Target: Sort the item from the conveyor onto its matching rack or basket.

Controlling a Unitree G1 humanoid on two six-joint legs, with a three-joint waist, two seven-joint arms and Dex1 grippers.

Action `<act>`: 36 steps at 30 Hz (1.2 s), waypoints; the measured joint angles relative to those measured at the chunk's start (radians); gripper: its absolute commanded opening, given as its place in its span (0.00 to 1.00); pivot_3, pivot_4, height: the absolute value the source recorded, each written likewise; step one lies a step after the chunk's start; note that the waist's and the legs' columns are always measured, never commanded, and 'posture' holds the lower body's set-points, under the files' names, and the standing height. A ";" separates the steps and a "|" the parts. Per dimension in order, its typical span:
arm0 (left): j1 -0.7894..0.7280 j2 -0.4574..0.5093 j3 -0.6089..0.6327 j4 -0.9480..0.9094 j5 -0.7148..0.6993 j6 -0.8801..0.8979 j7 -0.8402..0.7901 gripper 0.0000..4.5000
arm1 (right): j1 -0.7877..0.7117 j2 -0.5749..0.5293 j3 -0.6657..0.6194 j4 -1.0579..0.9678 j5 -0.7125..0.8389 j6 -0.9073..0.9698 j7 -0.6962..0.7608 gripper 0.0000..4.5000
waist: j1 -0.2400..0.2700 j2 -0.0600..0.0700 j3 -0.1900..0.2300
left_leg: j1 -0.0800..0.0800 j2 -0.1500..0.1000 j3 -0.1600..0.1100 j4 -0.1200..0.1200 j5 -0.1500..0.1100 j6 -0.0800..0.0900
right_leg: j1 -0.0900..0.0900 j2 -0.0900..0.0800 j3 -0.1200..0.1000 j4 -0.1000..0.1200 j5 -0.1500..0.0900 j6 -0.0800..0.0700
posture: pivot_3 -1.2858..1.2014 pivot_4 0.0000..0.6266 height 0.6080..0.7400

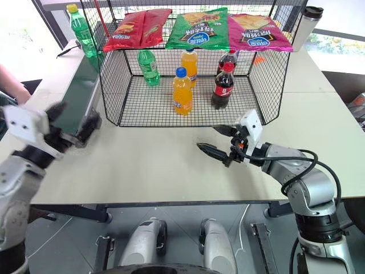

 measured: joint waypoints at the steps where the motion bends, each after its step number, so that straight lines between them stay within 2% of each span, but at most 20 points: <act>1: -0.012 0.016 0.022 0.024 0.026 0.002 0.031 0.99 | -0.026 0.000 0.002 -0.004 0.008 0.004 0.002 1.00 | 0.000 0.000 0.000 | 0.000 0.000 0.000 0.000 0.000 0.000 | 0.000 0.000 0.000 0.000 0.000 0.000 | 0.52 0.24 1.00; 6: -0.011 0.025 0.067 0.165 0.106 0.025 0.109 0.99 | -0.096 0.040 0.076 -0.043 0.012 0.008 0.000 1.00 | 0.003 0.000 0.000 | 0.000 0.000 0.000 -0.001 0.000 0.001 | -0.001 0.000 0.000 0.001 0.000 0.000 | 0.52 0.24 1.00; 9: -0.031 0.013 0.066 0.205 0.108 0.039 0.129 0.99 | -0.117 0.050 0.135 -0.062 0.006 0.007 0.004 1.00 | 0.008 -0.001 0.000 | 0.000 0.000 0.000 -0.001 0.000 0.000 | 0.000 -0.001 0.000 0.001 0.000 0.000 | 0.52 0.24 1.00; 15: -0.073 -0.030 0.038 0.245 0.079 0.086 0.127 0.99 | -0.115 0.049 0.169 -0.068 -0.008 -0.012 0.019 1.00 | 0.003 -0.001 0.000 | 0.000 0.000 0.002 0.000 0.000 0.000 | 0.000 -0.002 0.000 0.000 0.000 0.000 | 0.52 0.24 1.00; 36: -0.151 -0.039 0.013 0.326 0.108 0.063 0.144 0.99 | -0.062 0.047 0.168 -0.066 -0.063 -0.046 0.011 1.00 | 0.005 -0.001 0.000 | 0.000 0.000 0.002 0.000 0.001 0.001 | 0.000 -0.001 0.000 0.002 0.001 0.000 | 0.52 0.24 1.00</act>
